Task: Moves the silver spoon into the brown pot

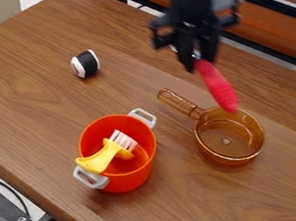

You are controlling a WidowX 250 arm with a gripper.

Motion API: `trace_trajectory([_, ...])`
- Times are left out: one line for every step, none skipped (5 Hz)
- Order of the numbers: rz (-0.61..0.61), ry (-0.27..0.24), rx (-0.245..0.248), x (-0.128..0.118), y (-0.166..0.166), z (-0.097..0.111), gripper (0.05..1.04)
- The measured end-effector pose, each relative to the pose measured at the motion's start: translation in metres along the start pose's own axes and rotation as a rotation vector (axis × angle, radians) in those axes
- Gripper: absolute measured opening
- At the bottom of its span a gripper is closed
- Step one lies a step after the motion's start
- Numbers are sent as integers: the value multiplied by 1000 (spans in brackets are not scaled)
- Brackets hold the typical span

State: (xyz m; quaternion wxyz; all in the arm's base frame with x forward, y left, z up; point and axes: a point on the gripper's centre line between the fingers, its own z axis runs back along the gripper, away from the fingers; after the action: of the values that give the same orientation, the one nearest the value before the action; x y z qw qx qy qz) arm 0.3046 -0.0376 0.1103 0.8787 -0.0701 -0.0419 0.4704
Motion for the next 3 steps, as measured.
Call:
trace_trajectory([-71, -50, 8, -19, -16, -27, 272])
trace_trajectory([-164, -64, 46, -30, -21, -50, 272])
trace_trajectory([-220, -84, 53, -36, -26, -61, 272])
